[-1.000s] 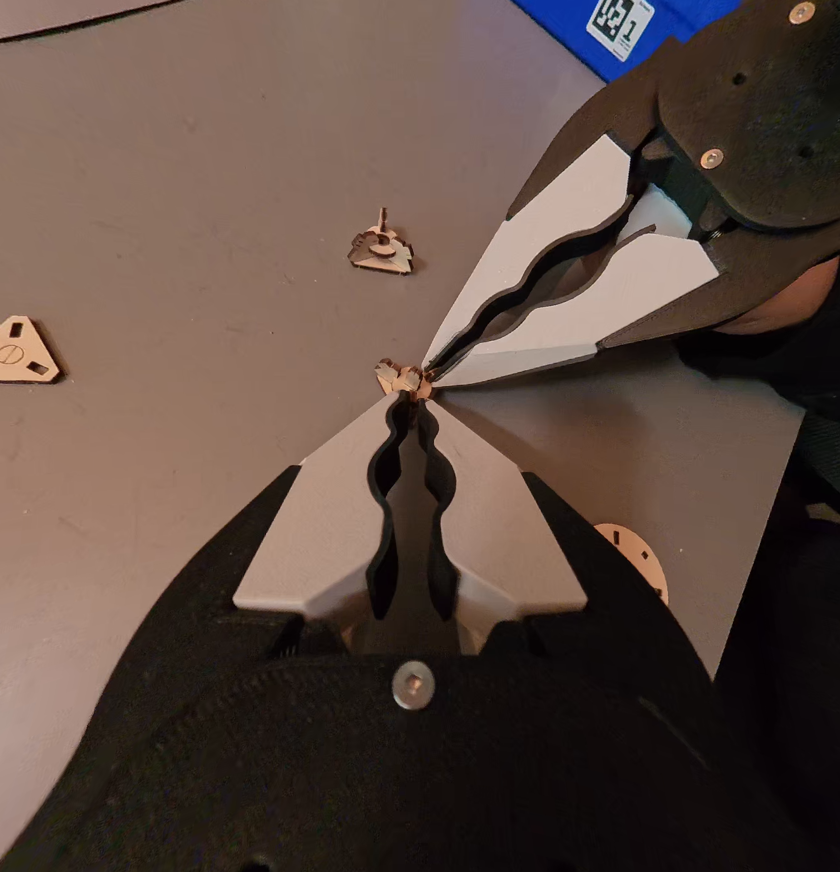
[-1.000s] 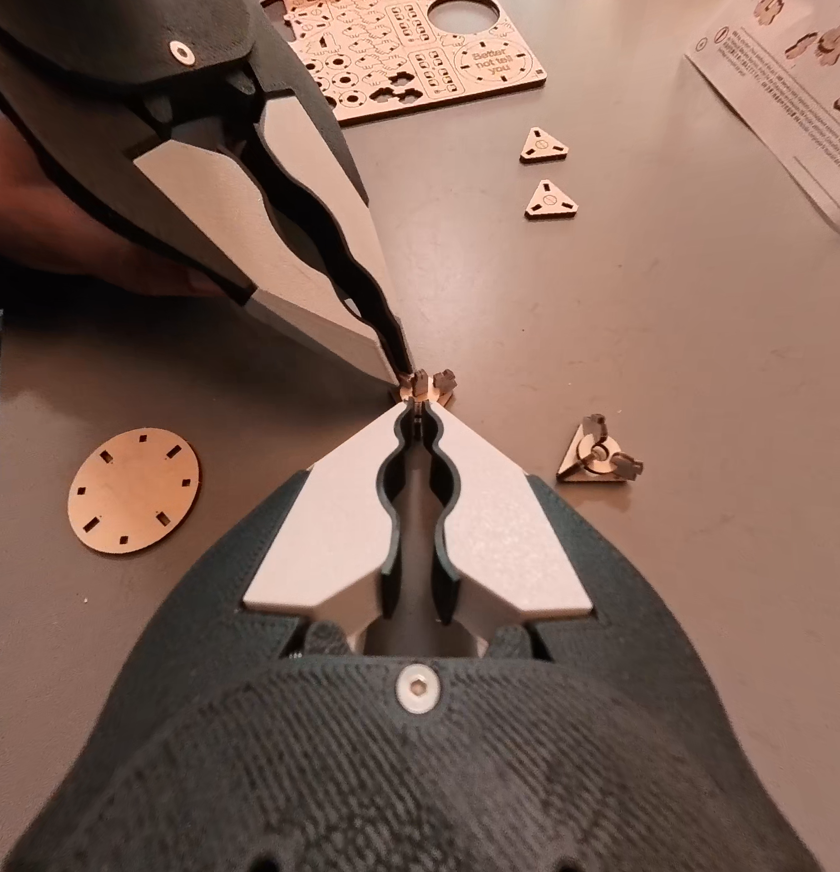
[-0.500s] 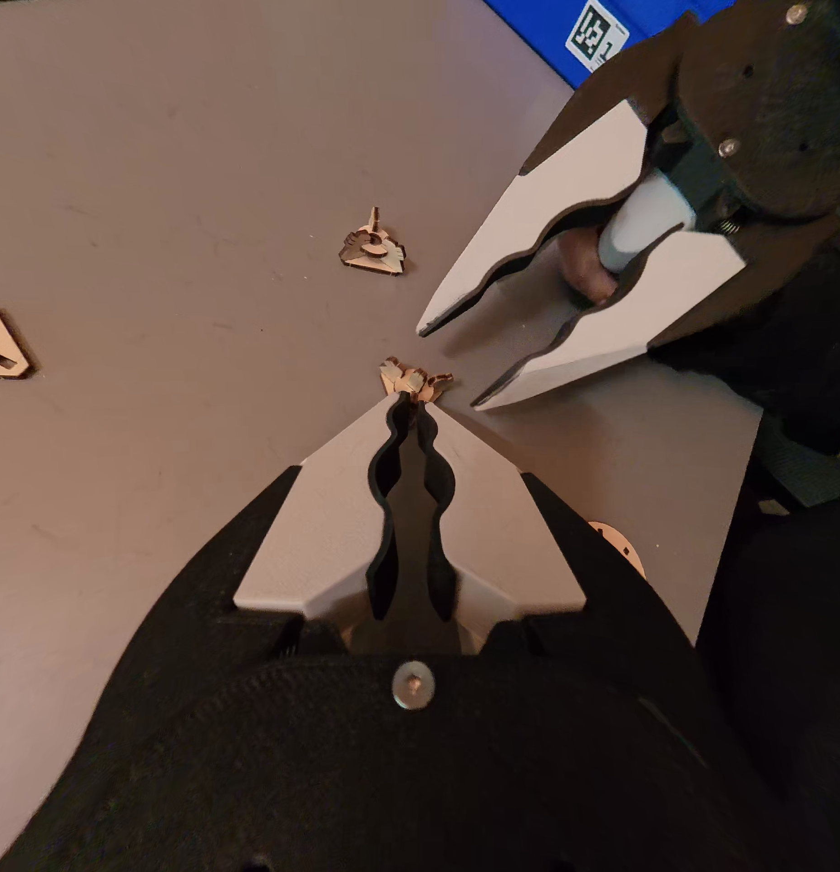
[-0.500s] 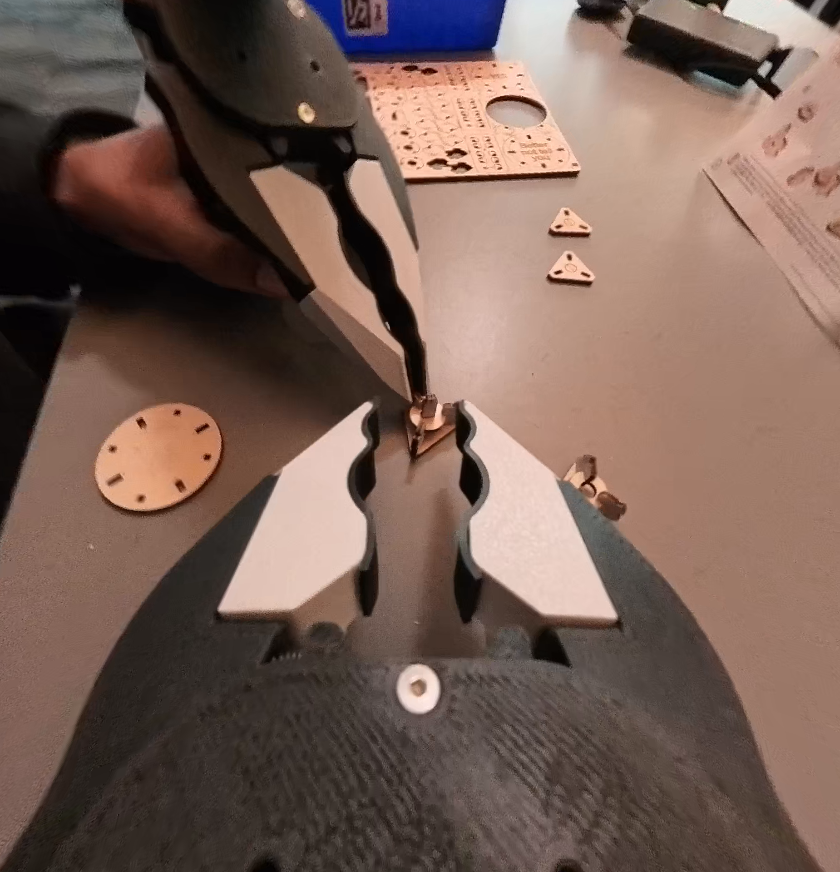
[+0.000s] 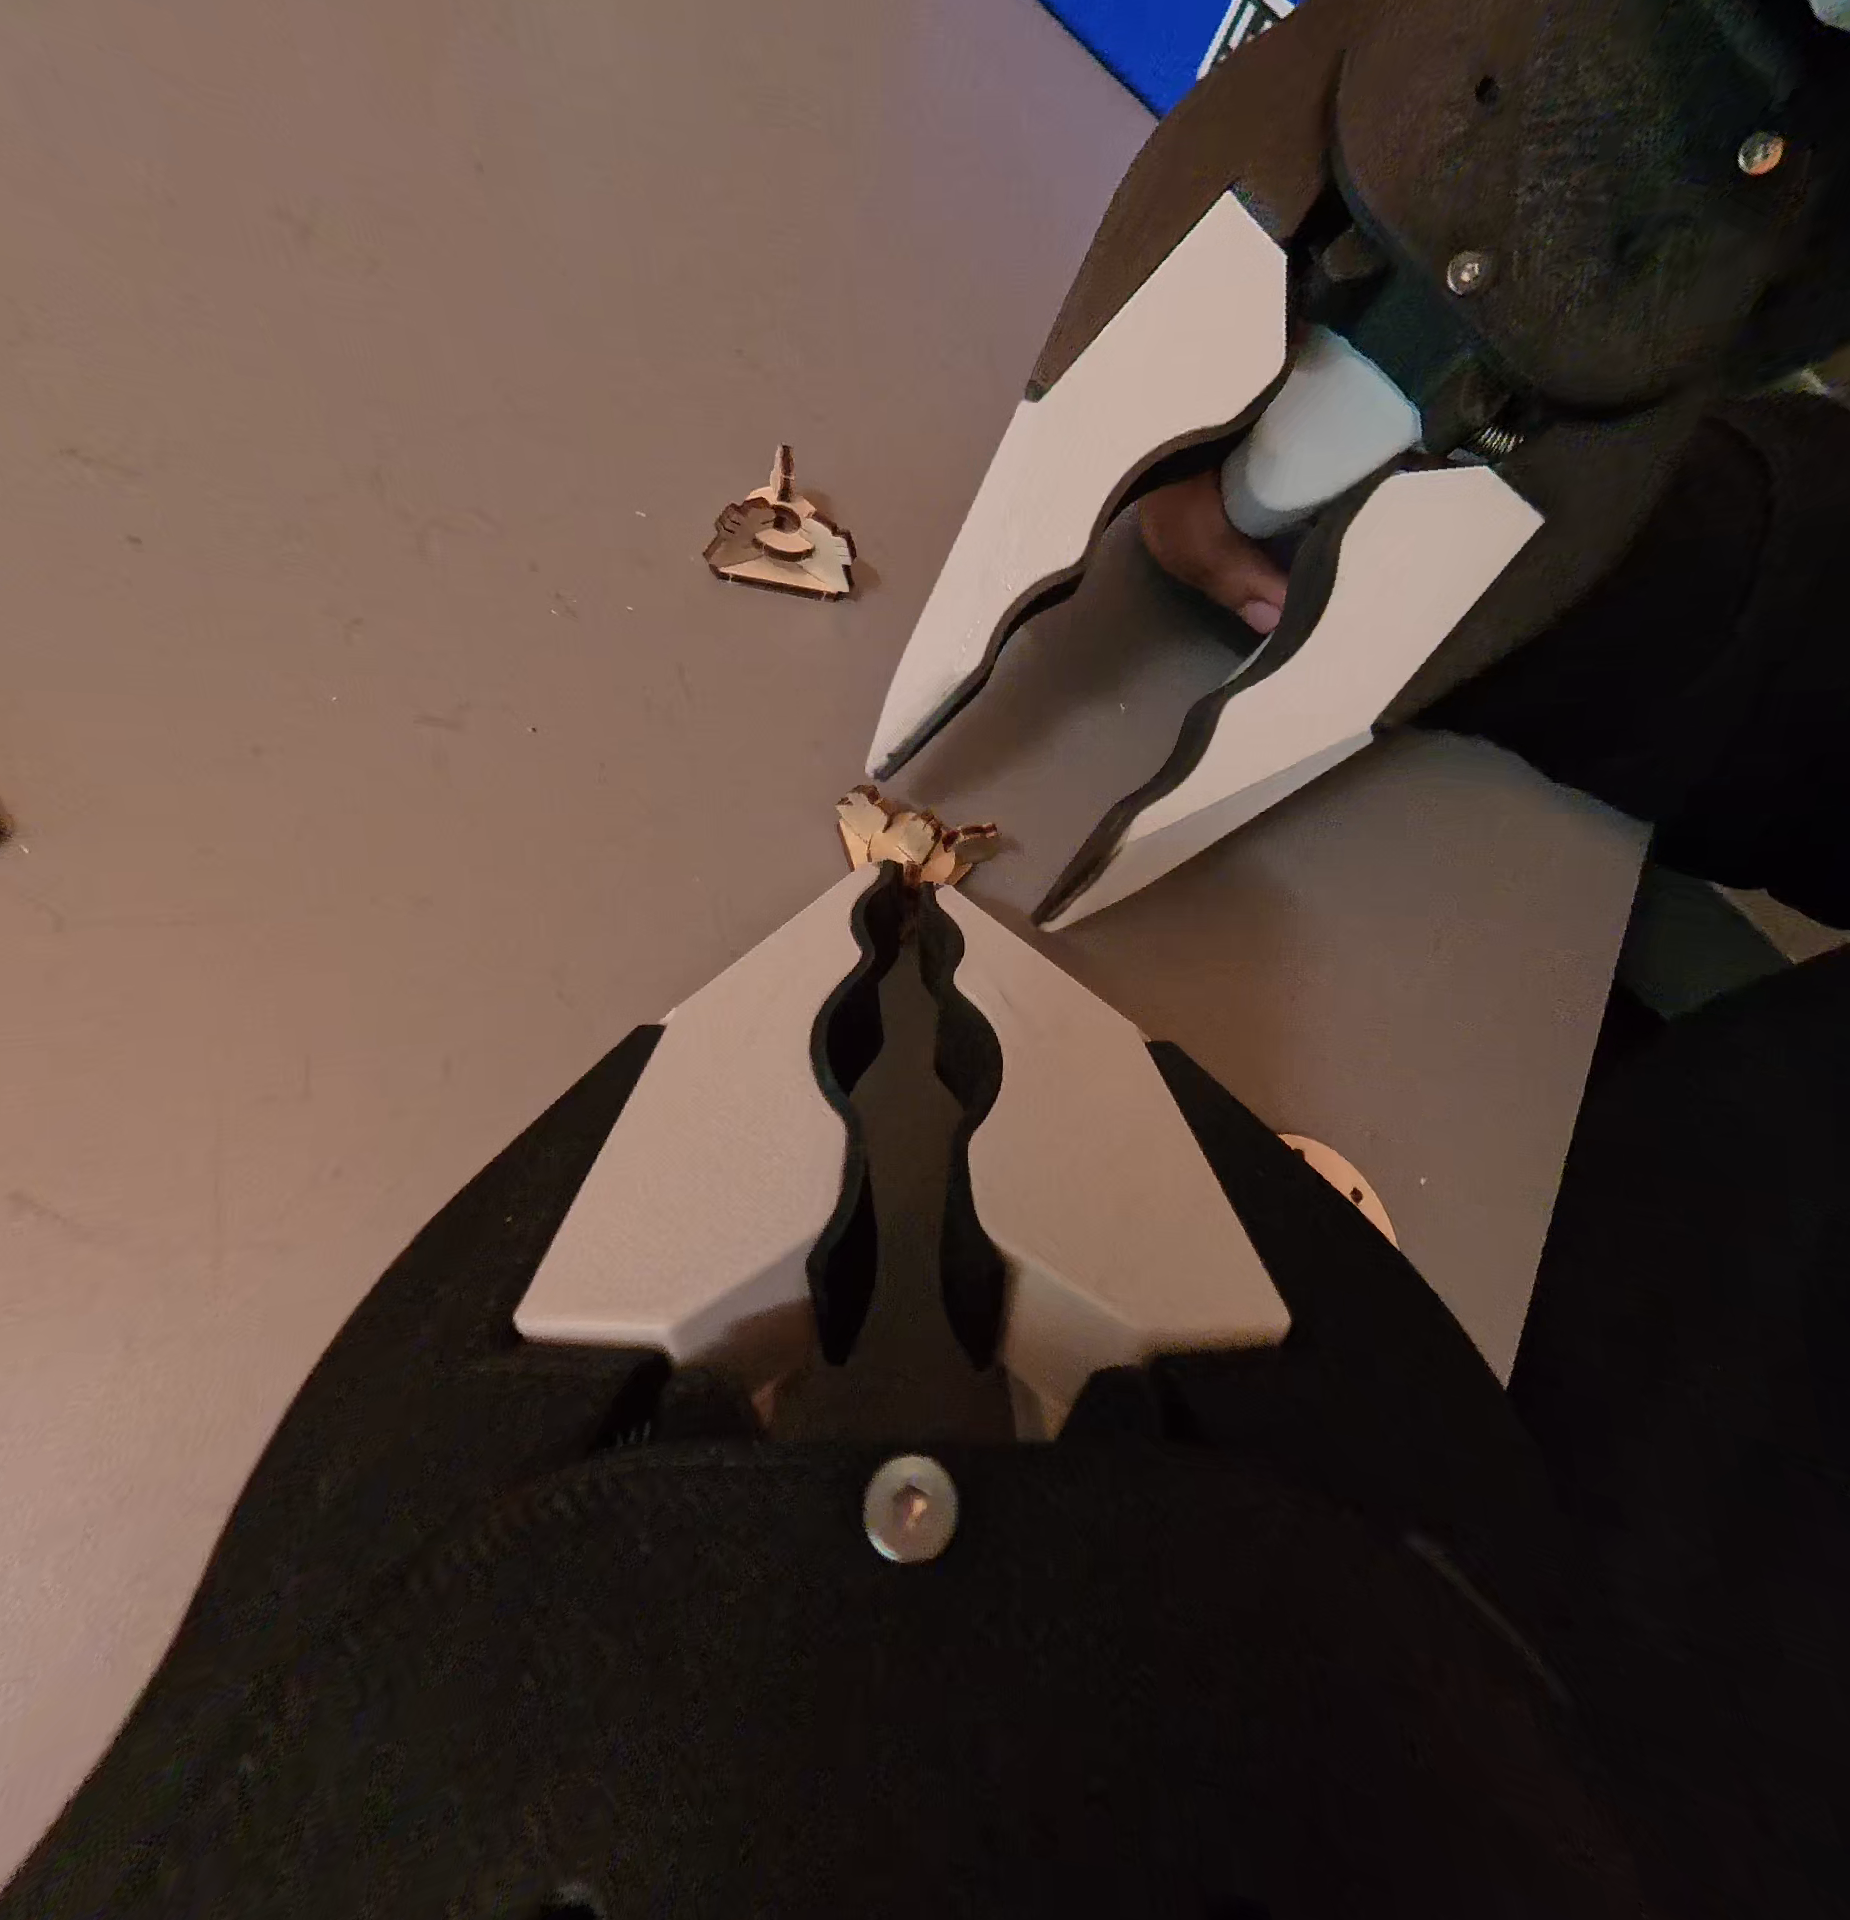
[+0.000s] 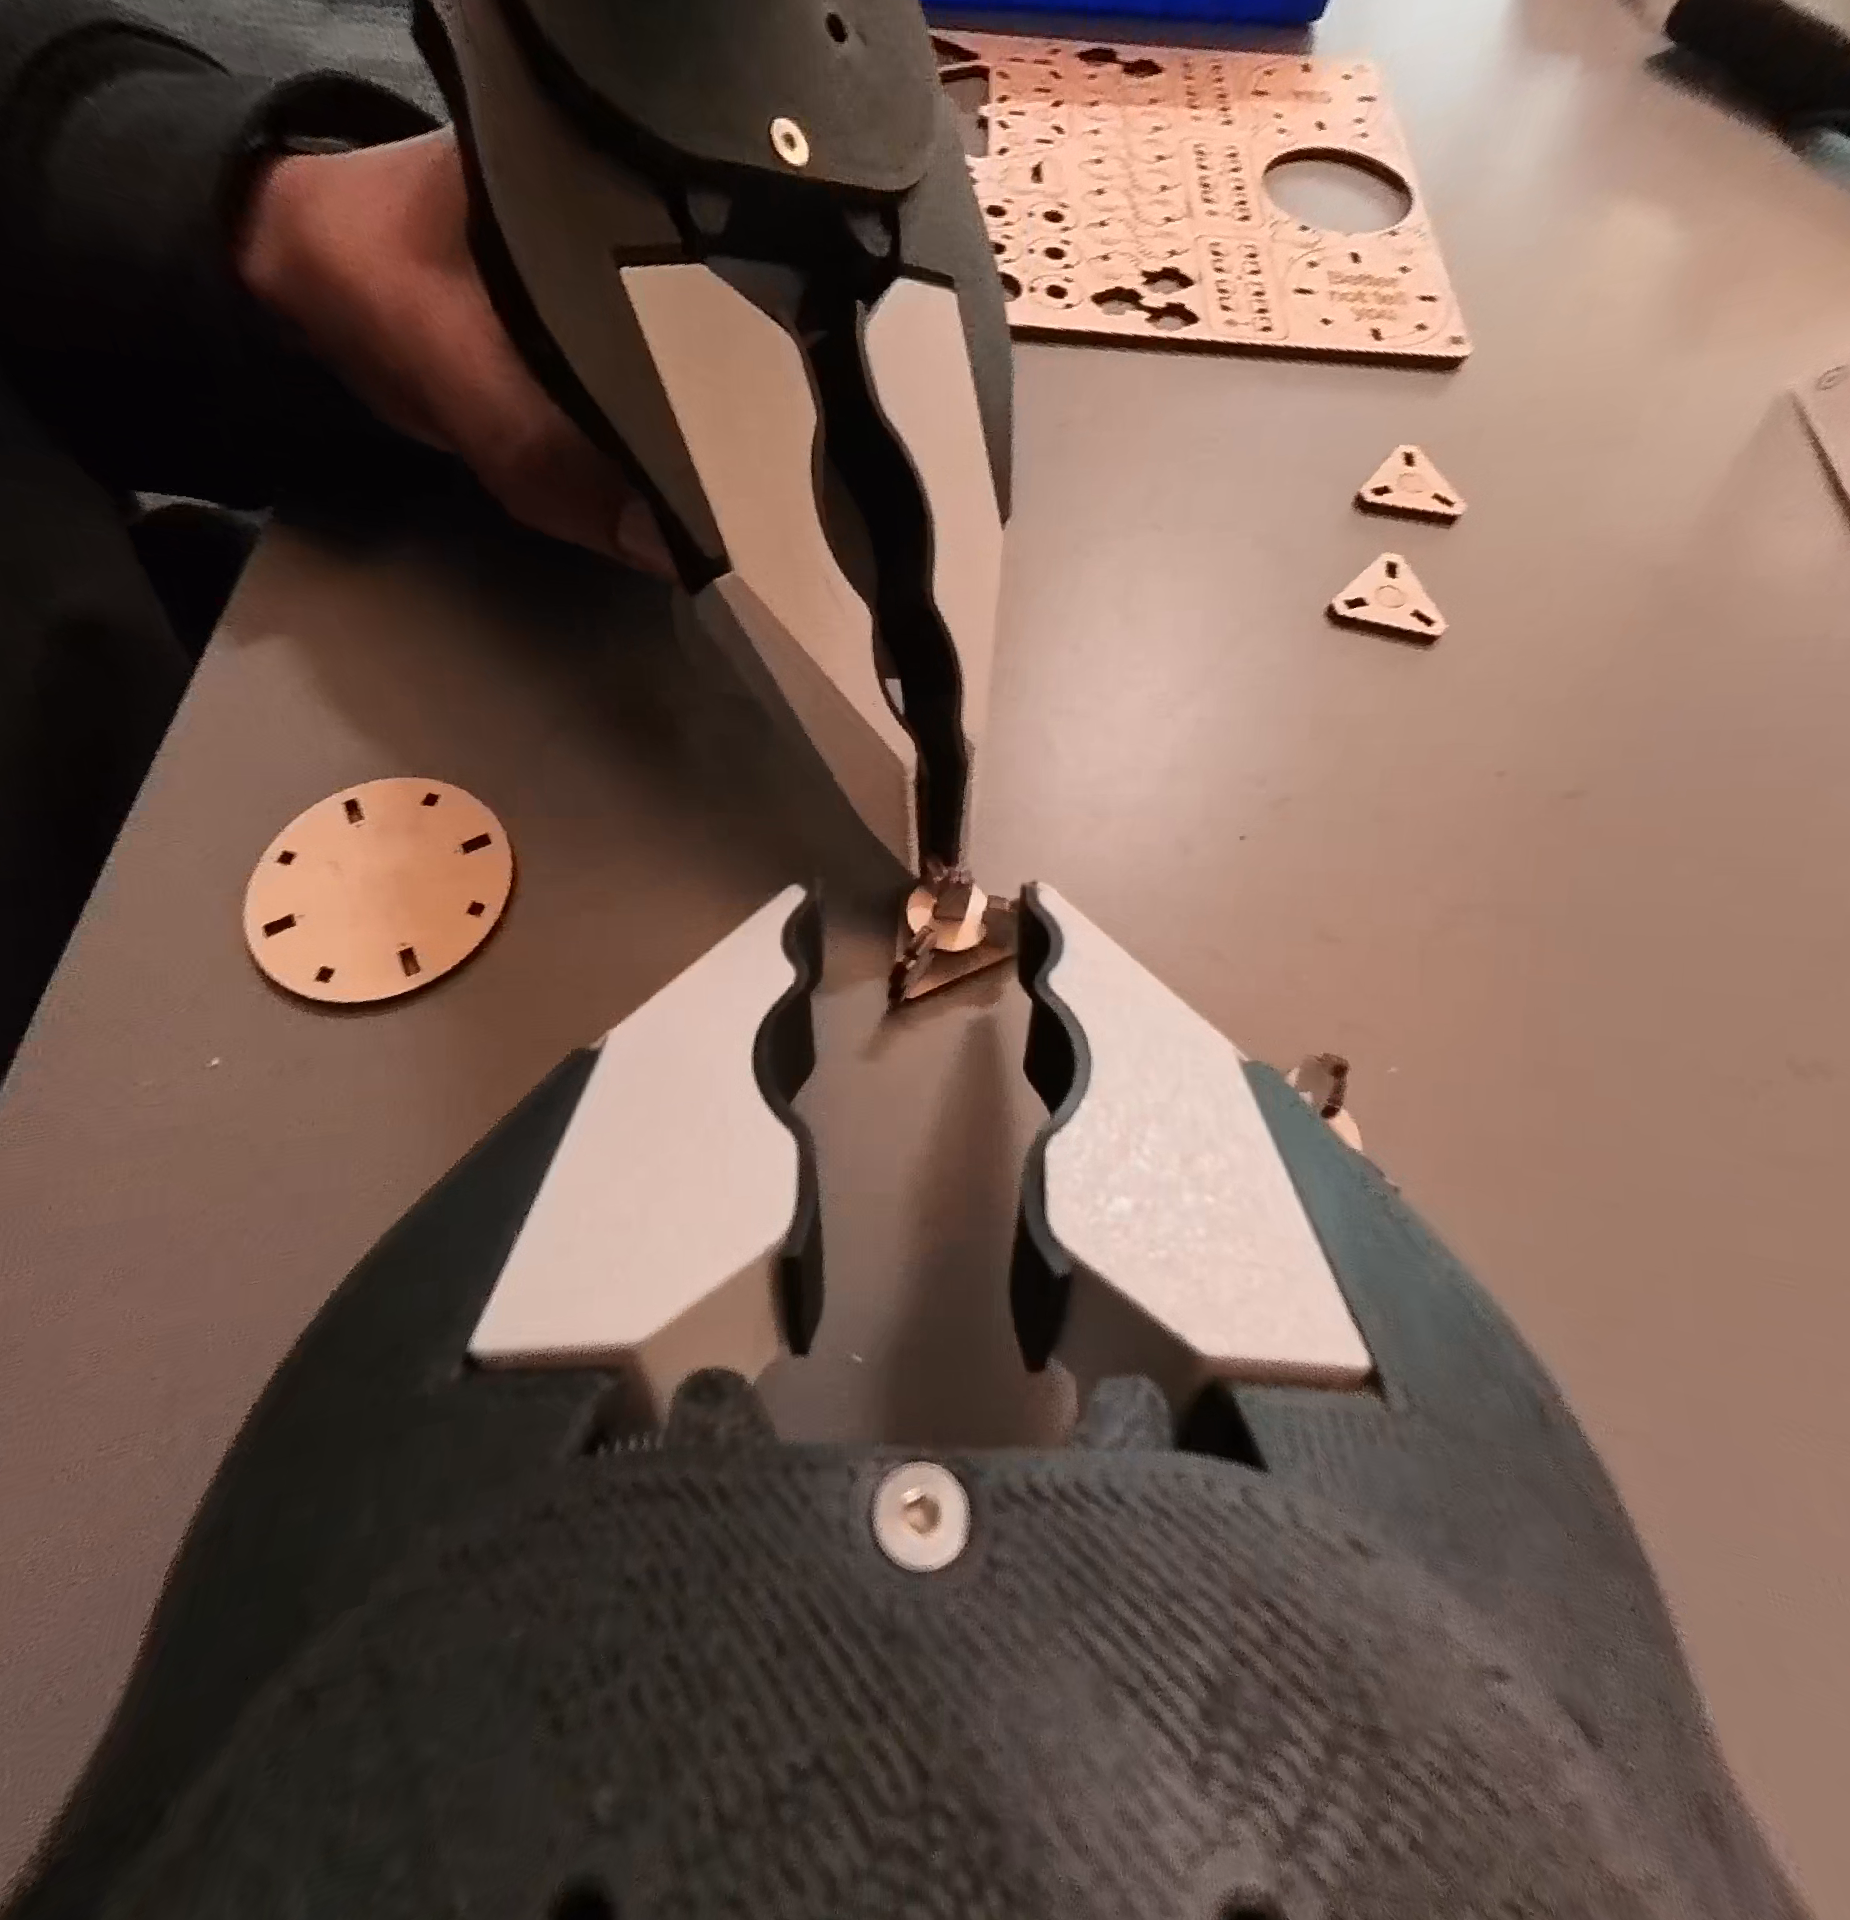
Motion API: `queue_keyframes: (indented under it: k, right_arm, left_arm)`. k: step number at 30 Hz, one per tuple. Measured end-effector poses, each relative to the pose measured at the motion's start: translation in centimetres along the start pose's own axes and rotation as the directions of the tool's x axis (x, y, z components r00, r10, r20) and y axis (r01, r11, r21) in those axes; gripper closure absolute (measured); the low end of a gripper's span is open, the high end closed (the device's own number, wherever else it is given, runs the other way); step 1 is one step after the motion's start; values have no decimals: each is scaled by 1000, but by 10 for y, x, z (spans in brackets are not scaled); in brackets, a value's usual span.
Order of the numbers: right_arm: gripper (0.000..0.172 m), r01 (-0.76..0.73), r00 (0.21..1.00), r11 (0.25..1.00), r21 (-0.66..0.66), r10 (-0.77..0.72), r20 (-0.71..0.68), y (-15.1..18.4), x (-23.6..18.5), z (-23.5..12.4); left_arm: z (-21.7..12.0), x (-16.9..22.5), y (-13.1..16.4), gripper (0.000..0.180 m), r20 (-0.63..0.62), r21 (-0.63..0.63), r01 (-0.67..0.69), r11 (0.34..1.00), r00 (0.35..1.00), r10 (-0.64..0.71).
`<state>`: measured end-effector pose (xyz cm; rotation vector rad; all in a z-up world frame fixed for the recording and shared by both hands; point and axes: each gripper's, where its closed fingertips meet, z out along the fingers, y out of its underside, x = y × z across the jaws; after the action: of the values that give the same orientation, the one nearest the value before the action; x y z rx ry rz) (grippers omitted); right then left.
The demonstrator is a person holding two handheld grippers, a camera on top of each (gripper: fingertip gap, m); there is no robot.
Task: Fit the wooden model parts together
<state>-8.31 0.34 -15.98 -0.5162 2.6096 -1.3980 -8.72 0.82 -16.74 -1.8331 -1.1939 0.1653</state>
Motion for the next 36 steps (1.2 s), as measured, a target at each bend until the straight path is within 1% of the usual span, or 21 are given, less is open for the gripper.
queue_keyframes:
  k: [6, 11, 14, 19, 30, 36]
  right_arm:
    - [137, 9, 998, 1000, 25, -11, 66, 0, 3, -7]
    - [138, 12, 993, 1000, -23, -9, 121, 8, 7, -4]
    - [142, 5, 988, 1000, -28, -1, 155, 9, 5, -4]
    - [146, 19, 985, 999, -32, -13, 169, 10, 1, -4]
    - [148, 7, 985, 999, -38, 0, 175, 10, 2, -3]
    - [148, 7, 985, 999, -40, 0, 171, 10, 2, -3]
  left_arm:
    - [0, 3, 1, 179, -44, -6, 23, 1000, 999, -23]
    - [1, 5, 1, 179, -78, -13, 36, 999, 996, -37]
    - [1, 5, 1, 179, -82, -14, 35, 999, 996, -36]
    - [2, 7, 1, 179, -96, -19, 34, 999, 995, -36]
    - [3, 7, 0, 179, -118, -23, 55, 998, 991, -58]
    - [5, 8, -1, 179, -100, -26, 30, 999, 994, -33]
